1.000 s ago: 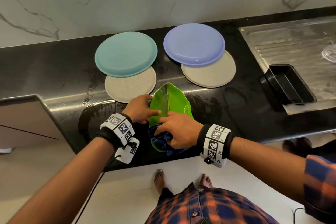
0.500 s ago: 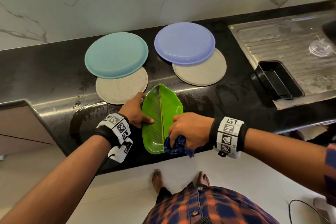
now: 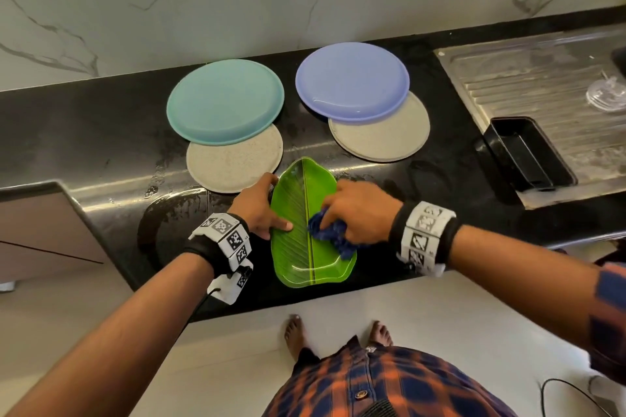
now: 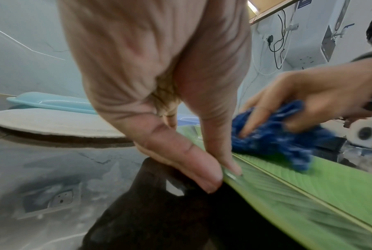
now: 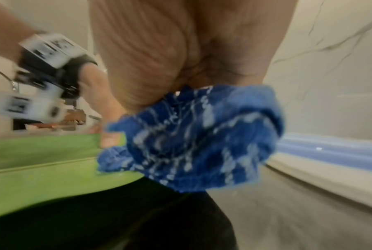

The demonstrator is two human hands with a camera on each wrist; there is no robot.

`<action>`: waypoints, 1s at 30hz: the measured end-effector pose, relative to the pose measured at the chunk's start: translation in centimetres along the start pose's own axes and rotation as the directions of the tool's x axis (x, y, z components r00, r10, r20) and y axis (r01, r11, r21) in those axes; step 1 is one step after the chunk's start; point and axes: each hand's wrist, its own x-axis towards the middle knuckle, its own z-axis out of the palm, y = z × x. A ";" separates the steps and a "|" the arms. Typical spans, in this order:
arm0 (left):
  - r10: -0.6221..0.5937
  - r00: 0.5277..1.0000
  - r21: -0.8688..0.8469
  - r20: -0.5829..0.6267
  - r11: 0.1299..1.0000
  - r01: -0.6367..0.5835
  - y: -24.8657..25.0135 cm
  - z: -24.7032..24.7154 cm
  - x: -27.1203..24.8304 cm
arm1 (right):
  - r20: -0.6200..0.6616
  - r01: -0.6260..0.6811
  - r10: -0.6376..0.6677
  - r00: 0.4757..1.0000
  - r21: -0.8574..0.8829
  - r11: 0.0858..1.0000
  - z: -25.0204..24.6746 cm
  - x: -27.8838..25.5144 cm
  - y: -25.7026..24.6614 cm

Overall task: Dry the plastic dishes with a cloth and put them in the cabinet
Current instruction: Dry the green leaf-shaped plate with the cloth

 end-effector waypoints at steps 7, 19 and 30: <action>-0.017 1.000 -0.039 0.008 0.999 0.018 0.1 -0.1 -0.2 | -0.081 -0.152 0.145 0.986 -0.095 0.984 -1.4 4.6 1.6; -0.030 1.000 -0.062 -0.003 0.998 0.030 0.1 0.1 -0.3 | -0.097 -0.122 0.112 0.989 -0.107 0.987 -1.9 5.9 1.5; -0.010 1.000 -0.075 -0.012 0.997 0.009 -0.6 0.4 -0.1 | -0.195 -0.418 0.432 0.880 0.110 0.902 -0.9 4.6 1.8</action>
